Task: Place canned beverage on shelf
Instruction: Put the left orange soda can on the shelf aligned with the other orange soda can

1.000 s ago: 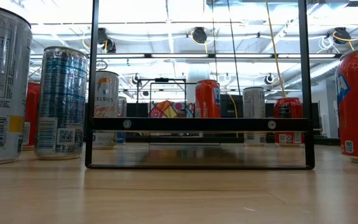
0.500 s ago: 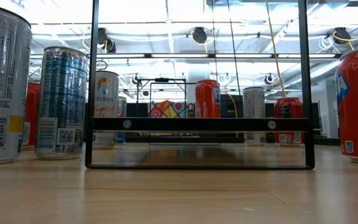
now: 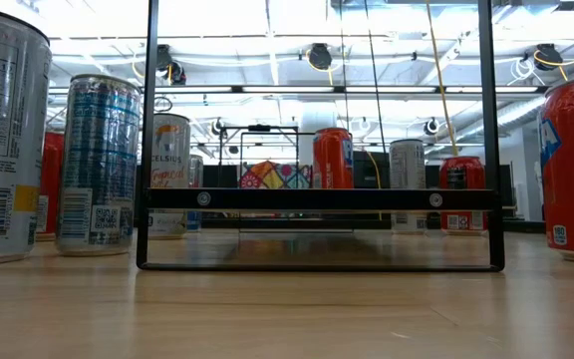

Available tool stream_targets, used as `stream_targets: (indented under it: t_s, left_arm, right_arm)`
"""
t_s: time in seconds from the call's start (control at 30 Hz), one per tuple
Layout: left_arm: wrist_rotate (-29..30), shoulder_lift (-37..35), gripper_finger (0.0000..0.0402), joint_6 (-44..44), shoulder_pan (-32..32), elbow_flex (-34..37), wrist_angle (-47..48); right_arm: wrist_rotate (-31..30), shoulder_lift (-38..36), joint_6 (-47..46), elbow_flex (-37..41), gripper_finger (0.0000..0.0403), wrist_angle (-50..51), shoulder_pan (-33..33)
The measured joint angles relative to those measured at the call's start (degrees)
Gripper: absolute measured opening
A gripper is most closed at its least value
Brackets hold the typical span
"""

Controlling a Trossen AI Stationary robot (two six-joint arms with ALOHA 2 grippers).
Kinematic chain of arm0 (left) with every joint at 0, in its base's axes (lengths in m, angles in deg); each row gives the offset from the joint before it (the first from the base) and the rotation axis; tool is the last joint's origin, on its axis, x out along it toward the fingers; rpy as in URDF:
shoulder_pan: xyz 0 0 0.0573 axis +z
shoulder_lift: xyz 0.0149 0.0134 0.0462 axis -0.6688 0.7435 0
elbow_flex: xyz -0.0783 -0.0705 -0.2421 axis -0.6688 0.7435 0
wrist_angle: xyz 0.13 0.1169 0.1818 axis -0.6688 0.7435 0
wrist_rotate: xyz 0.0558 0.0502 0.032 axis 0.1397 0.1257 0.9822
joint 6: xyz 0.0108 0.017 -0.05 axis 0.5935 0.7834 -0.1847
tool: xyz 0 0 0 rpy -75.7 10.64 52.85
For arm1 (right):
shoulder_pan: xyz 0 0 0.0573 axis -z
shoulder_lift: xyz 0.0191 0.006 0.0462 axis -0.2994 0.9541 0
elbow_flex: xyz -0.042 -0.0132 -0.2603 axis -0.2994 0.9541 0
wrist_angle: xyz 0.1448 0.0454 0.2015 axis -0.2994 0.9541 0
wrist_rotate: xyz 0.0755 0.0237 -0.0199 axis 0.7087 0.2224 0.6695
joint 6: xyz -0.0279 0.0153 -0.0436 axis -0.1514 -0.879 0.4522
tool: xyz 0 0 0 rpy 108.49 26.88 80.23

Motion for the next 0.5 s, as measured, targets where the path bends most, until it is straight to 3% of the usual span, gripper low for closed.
stream_targets:
  t_s: [0.27,0.5]
  left_arm:
    - [-0.1,-0.2,0.0295,0.4,0.0,0.0,0.0]
    - [-0.1,-0.2,0.029,0.6,0.0,0.0,0.0]
  right_arm:
    - [0.0,0.0,-0.4,0.0,0.0274,0.1,0.0]
    - [0.0,0.0,-0.2,0.0,0.0275,0.6,0.0]
